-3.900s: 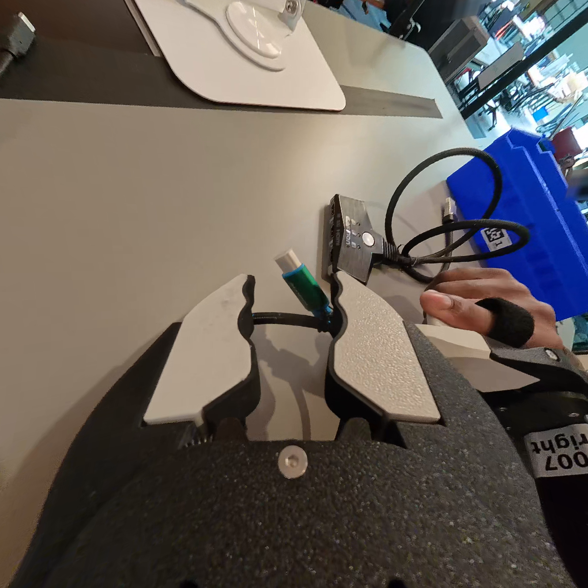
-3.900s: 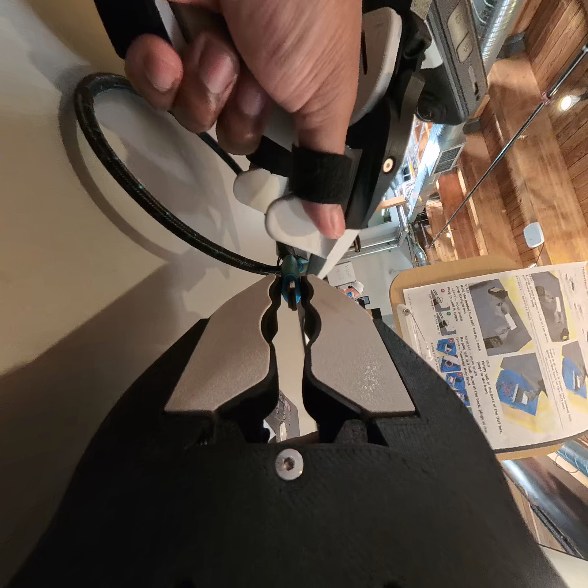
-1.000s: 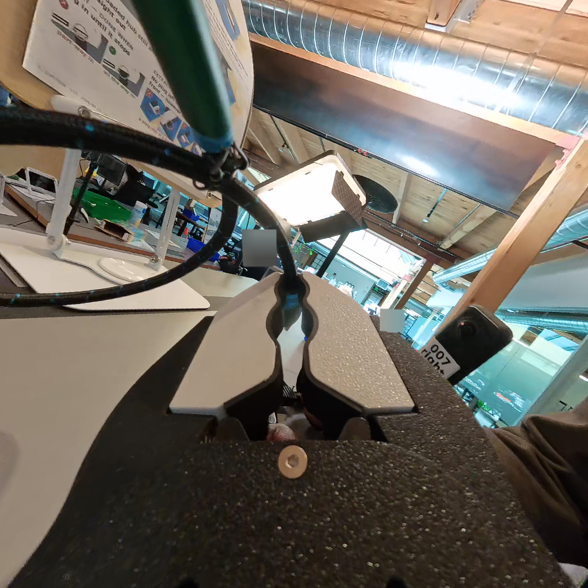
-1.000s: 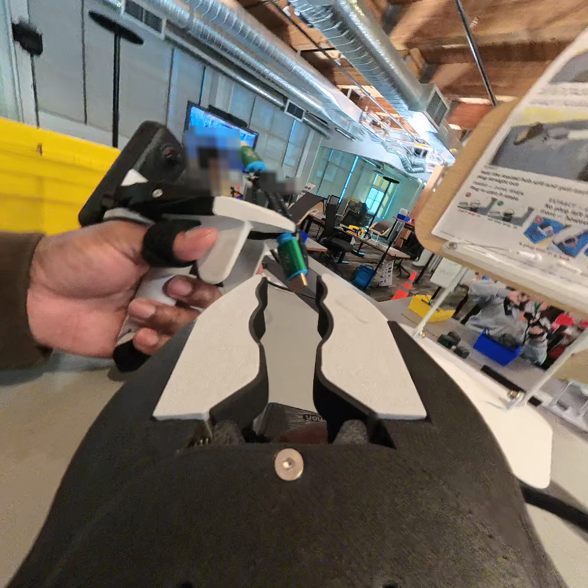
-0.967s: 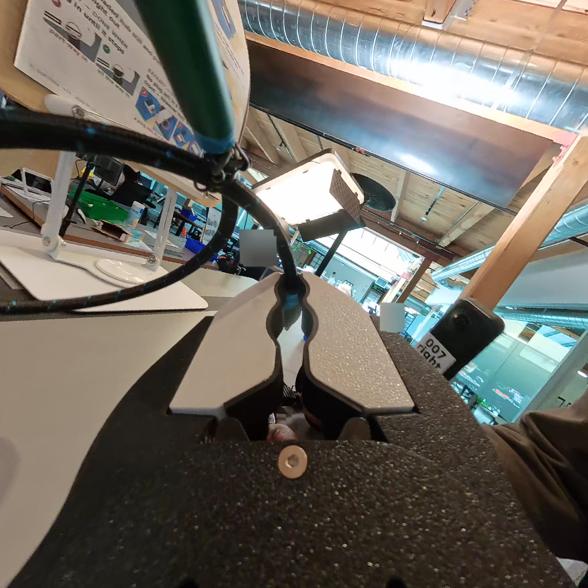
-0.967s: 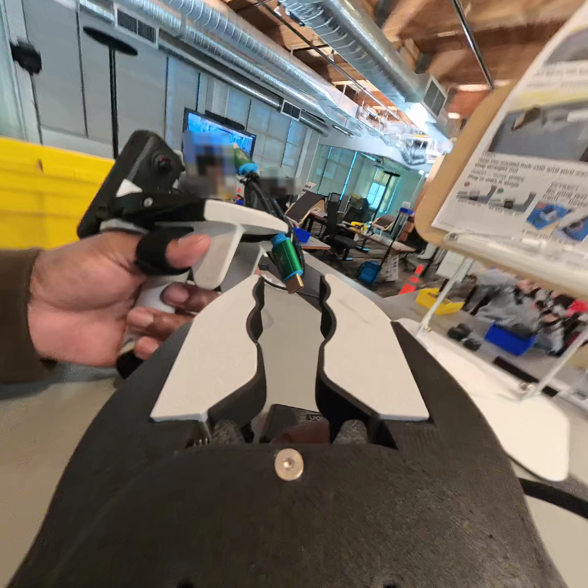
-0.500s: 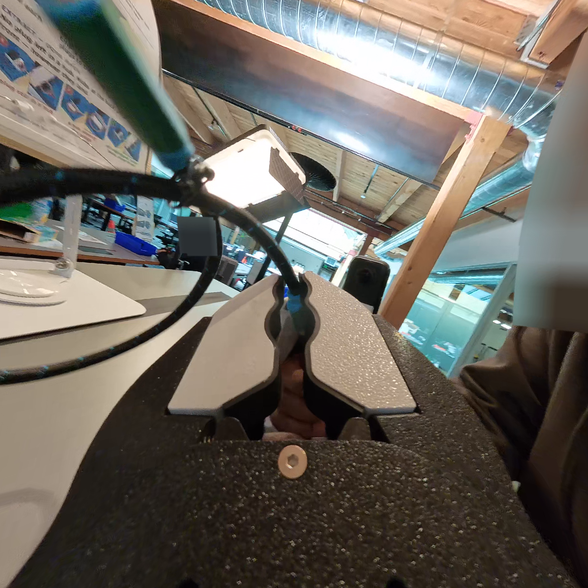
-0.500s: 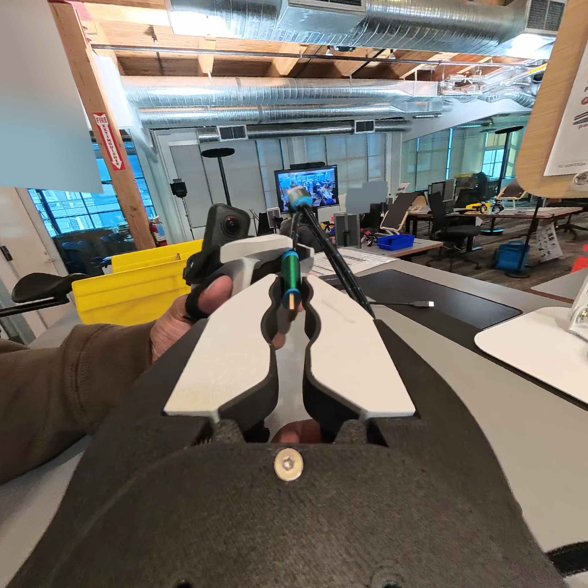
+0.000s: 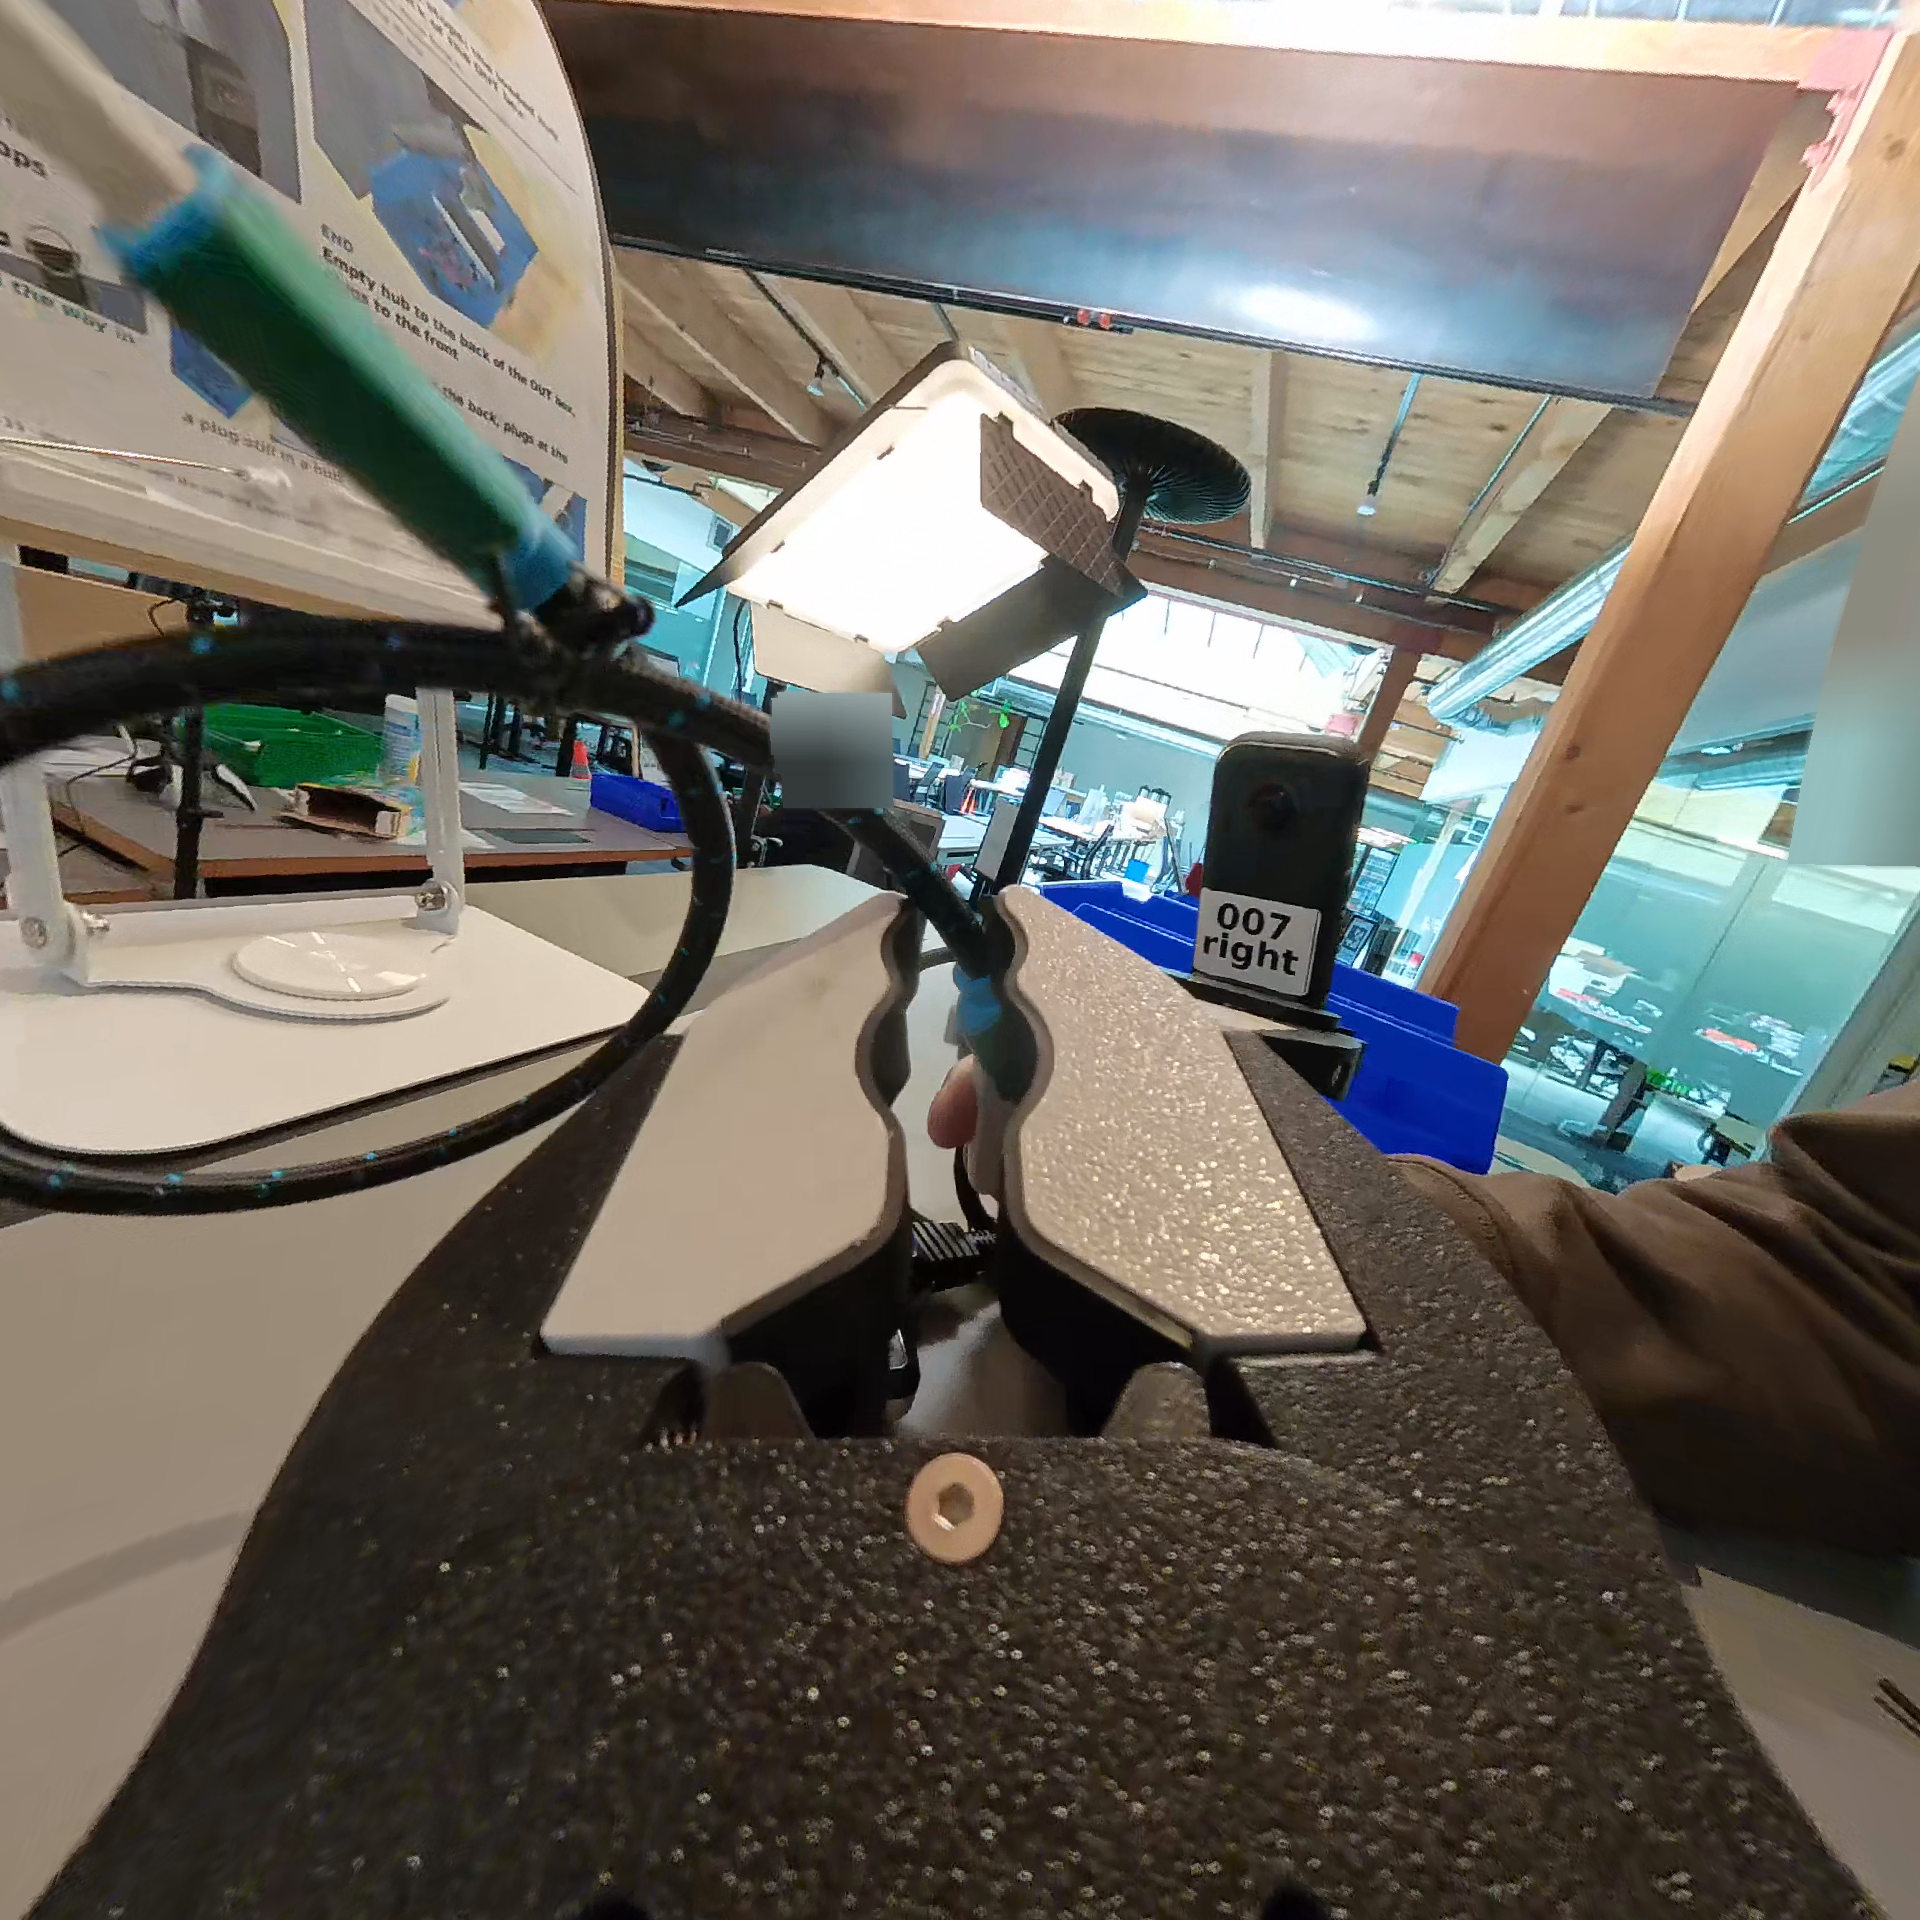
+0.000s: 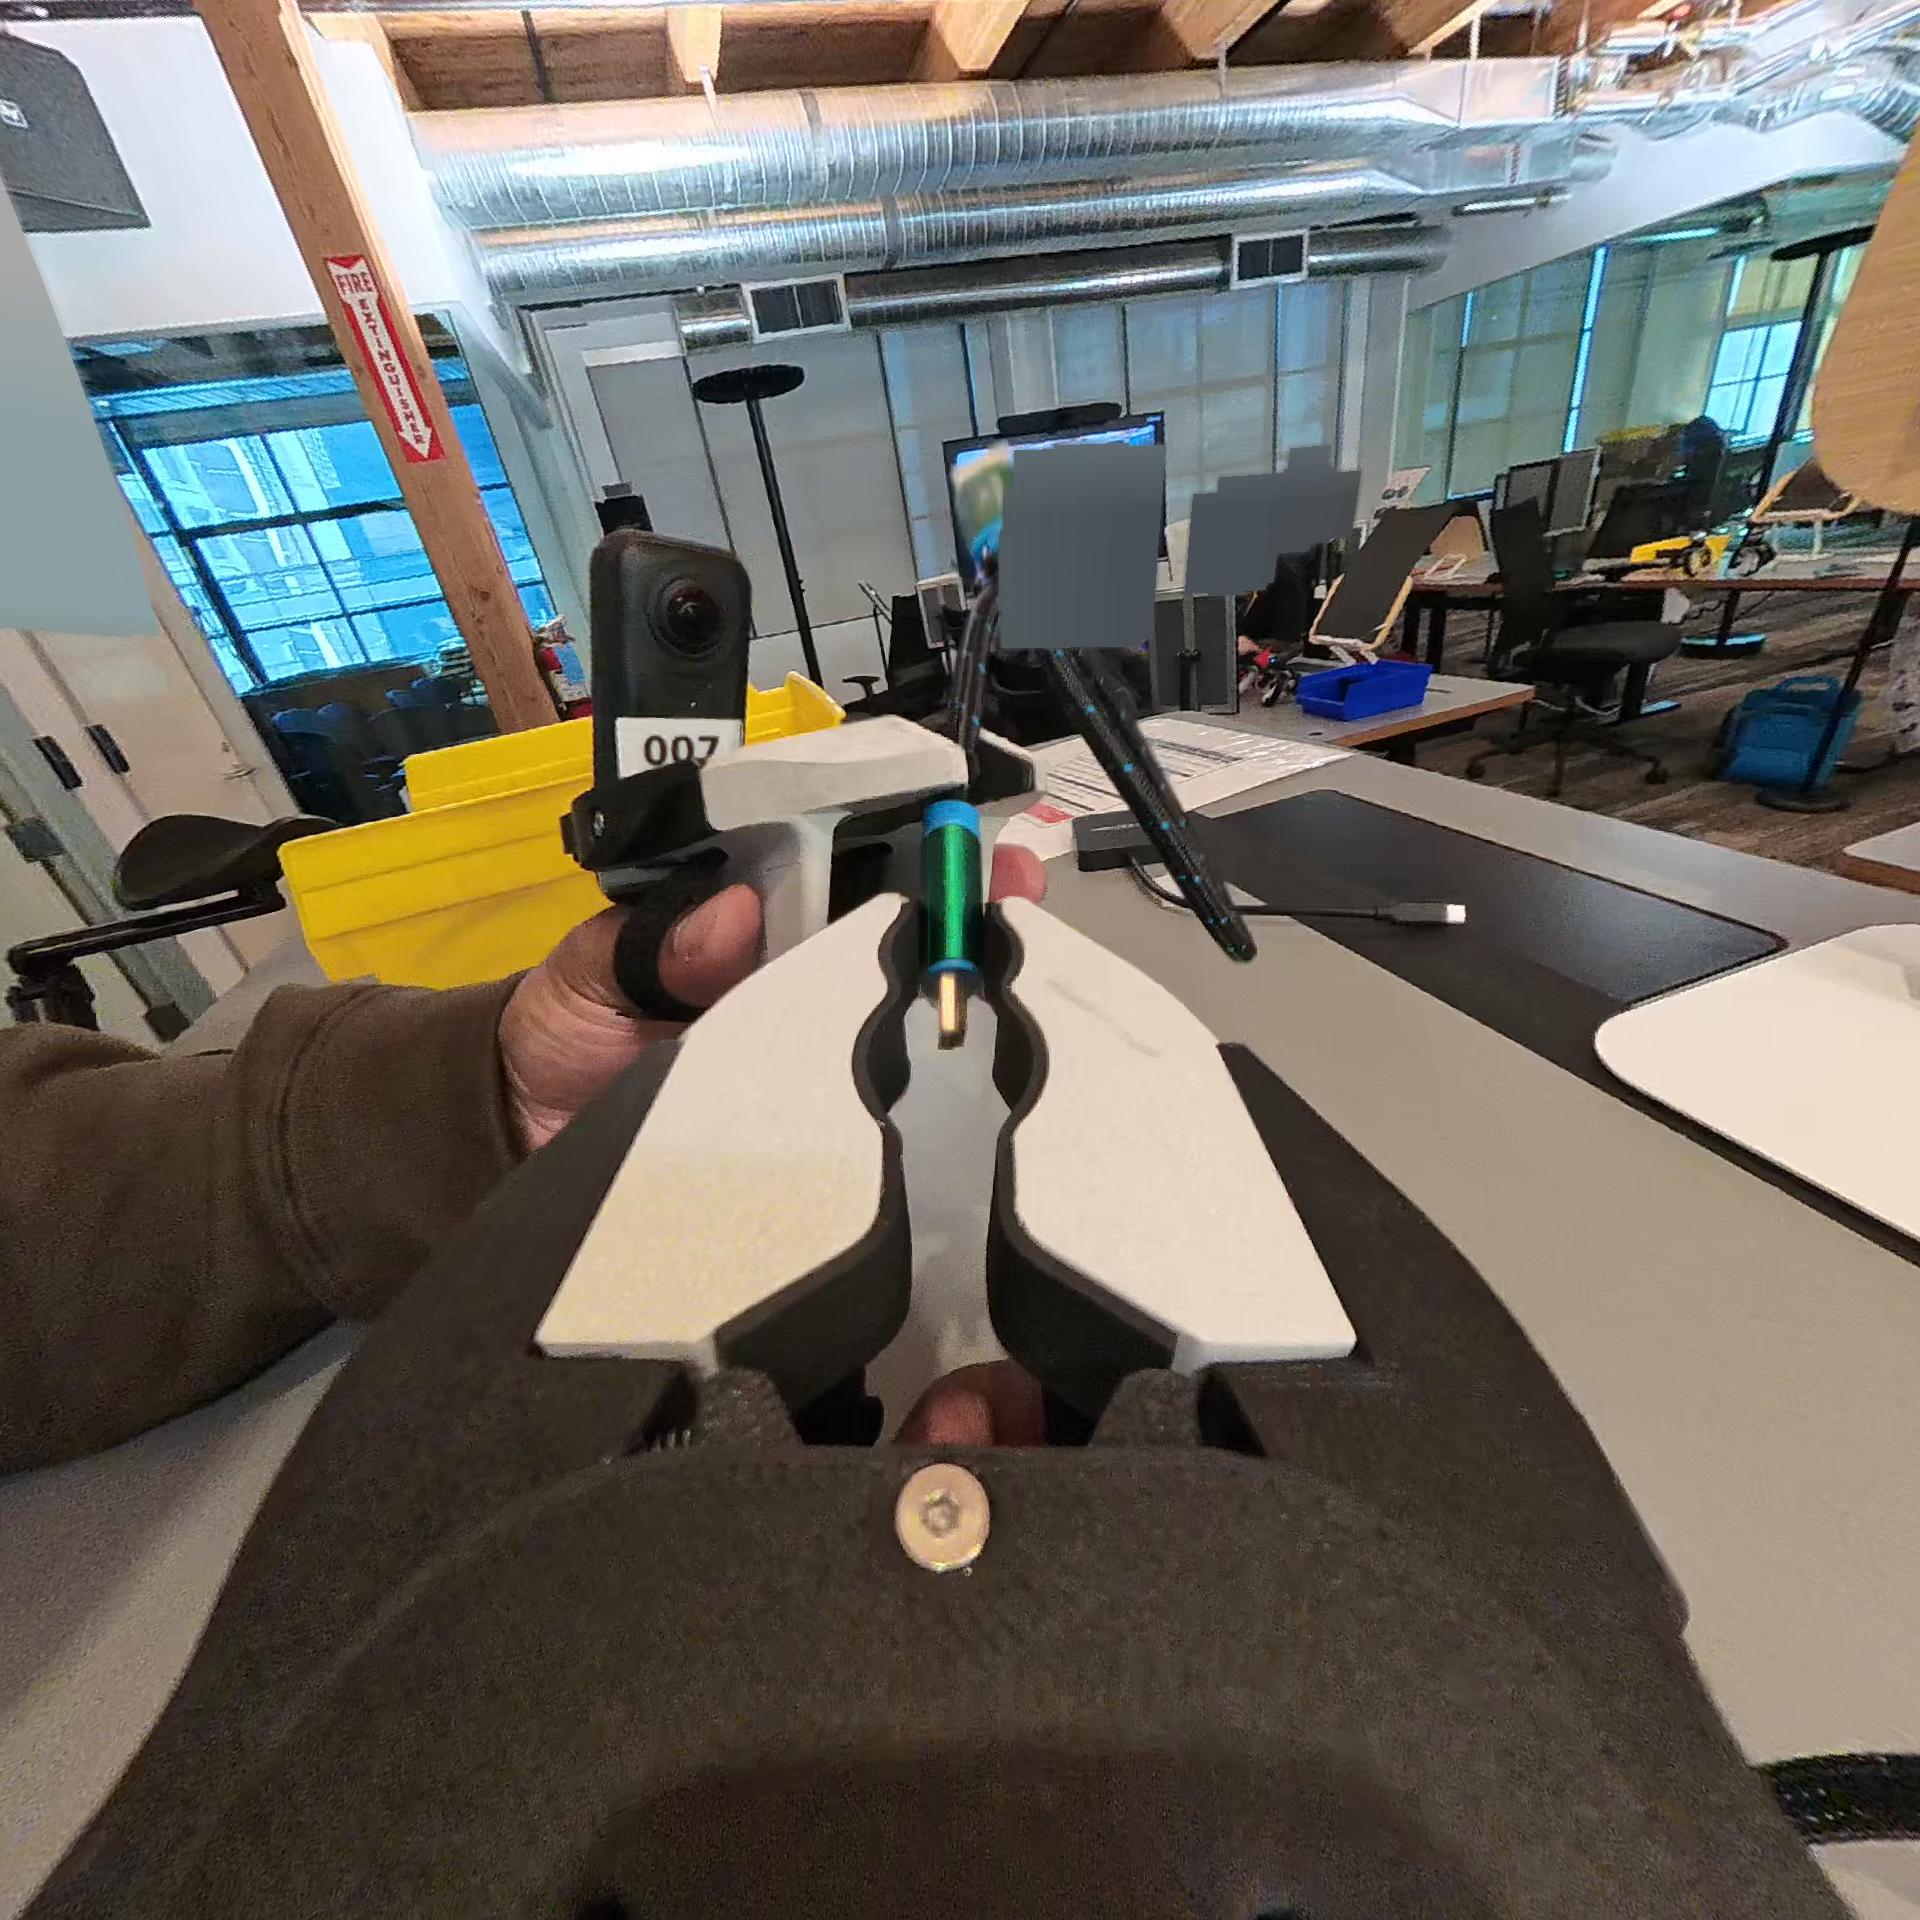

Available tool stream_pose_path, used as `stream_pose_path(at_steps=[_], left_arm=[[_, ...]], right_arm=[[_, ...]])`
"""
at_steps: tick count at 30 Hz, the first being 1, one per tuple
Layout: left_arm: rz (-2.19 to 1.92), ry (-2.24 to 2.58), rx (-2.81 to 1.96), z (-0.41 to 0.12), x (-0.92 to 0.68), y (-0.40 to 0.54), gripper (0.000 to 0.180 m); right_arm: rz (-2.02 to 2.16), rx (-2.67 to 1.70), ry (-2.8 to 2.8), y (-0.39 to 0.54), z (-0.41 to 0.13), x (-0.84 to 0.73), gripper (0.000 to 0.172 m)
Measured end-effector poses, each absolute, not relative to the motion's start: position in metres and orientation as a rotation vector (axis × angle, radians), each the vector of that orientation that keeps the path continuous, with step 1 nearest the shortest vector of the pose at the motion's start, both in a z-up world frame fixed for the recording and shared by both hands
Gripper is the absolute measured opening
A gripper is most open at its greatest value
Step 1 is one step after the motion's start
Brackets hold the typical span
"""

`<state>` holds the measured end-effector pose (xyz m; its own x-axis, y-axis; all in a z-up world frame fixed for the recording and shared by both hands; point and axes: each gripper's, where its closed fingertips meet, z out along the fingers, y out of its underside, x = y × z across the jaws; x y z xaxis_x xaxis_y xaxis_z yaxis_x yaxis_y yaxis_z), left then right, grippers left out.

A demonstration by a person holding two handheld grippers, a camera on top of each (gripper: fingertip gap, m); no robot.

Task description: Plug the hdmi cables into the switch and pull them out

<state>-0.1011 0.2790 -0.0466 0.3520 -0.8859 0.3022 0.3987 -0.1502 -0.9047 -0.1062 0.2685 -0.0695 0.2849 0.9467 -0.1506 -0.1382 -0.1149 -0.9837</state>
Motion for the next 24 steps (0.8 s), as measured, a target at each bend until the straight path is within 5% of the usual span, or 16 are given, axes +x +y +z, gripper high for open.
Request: stream_pose_path(at_steps=[16,24], left_arm=[[-1.195,0.492,-1.322,-0.048,-0.105,0.280,0.006],[-1.131,0.314,-1.352,-0.059,-0.136,0.304,0.006]], right_arm=[[1.115,-1.456,-0.831,0.275,-0.077,-0.106,0.015],[1.268,-1.526,-0.563,0.298,-0.038,-0.075,0.048]])
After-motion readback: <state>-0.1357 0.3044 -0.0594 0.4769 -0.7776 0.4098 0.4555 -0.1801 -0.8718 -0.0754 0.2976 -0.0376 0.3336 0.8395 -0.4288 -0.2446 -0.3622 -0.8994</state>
